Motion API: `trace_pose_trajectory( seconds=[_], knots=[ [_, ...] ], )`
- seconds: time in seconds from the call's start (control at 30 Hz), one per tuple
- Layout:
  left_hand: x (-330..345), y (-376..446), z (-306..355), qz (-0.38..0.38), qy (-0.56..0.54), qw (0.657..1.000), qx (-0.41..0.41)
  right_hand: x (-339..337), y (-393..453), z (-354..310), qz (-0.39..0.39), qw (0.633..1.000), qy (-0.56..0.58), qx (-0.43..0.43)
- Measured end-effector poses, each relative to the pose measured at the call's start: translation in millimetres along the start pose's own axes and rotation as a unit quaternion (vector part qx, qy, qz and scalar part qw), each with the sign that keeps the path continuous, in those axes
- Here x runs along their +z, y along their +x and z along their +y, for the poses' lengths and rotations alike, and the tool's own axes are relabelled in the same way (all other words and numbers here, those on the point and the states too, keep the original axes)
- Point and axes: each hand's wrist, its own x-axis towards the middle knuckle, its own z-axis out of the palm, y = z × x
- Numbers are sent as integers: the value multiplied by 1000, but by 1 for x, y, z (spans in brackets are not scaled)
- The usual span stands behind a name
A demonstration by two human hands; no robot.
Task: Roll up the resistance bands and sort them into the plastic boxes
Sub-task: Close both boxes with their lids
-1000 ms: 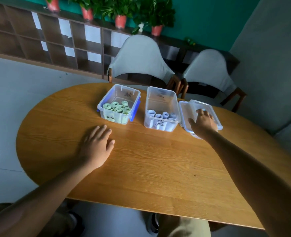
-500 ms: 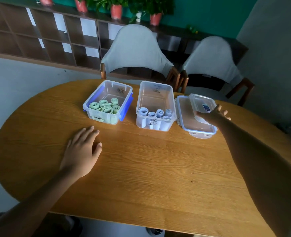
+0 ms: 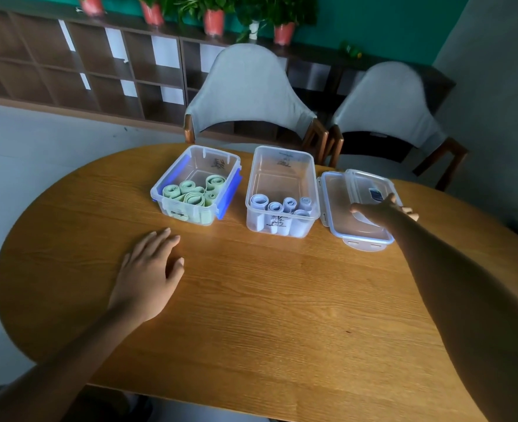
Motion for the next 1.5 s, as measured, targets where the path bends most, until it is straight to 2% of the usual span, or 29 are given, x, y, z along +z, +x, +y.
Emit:
trace_pose_trajectory(
  seconds=[0.13, 0.23, 0.47, 0.8, 1.2, 1.5],
  knots=[
    [-1, 0, -2, -1, 1, 1000, 4, 0, -2, -3, 15, 1000, 8, 22],
    [0, 1, -2, -1, -4, 1000, 1, -5, -14, -8, 58, 998, 18, 17],
    [1, -1, 0, 10, -23, 1000, -6, -10, -59, -37, 87, 994, 13, -58],
    [-1, -4, 1, 12, -34, 999, -7, 9, -137, -103, 53, 991, 17, -125],
    [1, -3, -3, 18, -36, 999, 0, 52, -207, -203, 28, 973, -78, -213],
    [3, -2, -4, 25, -31, 999, 2, 73, -223, -249, 12, 973, -99, -210]
  ],
)
